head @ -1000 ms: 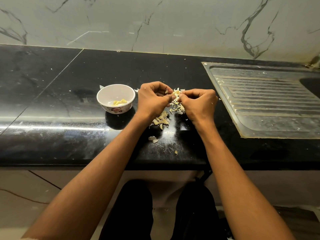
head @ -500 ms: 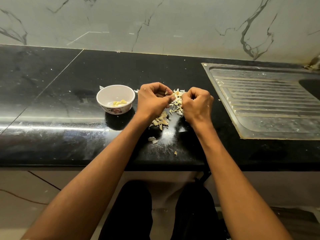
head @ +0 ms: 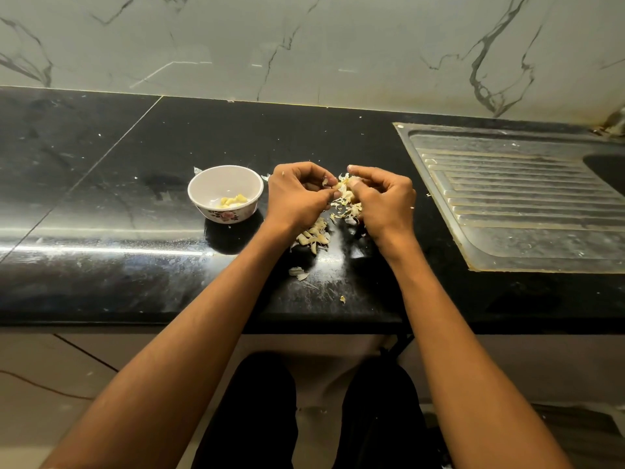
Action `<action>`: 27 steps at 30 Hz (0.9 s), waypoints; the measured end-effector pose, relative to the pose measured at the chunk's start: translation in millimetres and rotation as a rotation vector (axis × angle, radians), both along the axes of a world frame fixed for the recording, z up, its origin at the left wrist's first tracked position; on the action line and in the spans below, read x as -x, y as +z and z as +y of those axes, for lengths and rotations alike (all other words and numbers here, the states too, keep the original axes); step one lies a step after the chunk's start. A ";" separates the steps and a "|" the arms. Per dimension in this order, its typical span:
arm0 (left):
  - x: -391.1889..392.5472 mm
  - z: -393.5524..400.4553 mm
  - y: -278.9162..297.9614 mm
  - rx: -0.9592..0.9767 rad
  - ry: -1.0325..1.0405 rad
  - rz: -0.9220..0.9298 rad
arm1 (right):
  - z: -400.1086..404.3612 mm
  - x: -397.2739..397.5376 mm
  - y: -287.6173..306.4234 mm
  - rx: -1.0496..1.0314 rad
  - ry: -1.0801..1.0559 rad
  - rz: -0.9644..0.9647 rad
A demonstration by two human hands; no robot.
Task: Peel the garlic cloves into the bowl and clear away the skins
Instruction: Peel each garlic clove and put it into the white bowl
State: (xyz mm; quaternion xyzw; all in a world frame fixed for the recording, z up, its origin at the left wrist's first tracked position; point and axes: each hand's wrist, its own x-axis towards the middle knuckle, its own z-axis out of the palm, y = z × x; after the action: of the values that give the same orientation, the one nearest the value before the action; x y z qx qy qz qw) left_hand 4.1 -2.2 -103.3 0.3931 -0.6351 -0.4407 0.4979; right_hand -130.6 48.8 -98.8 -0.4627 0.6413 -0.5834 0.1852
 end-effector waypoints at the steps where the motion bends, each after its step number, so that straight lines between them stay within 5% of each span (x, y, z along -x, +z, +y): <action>1: -0.2 -0.1 0.0 0.001 0.001 -0.002 | 0.9 -1.3 2.1 0.004 0.011 -0.037; 15: -3.1 -2.0 -2.5 -0.083 -0.053 0.107 | 0.8 -2.5 2.8 -0.002 0.078 -0.165; 27: -4.7 -11.2 -5.7 -0.127 -0.028 0.191 | -12.3 -33.9 40.0 0.211 0.032 0.086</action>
State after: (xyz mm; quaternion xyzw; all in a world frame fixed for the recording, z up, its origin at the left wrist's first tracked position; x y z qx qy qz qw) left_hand 8.8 -13.4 -109.0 0.3714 -0.5608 -0.5224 0.5241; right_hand -96.6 36.5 -58.9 -0.5142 0.5764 -0.6242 0.1171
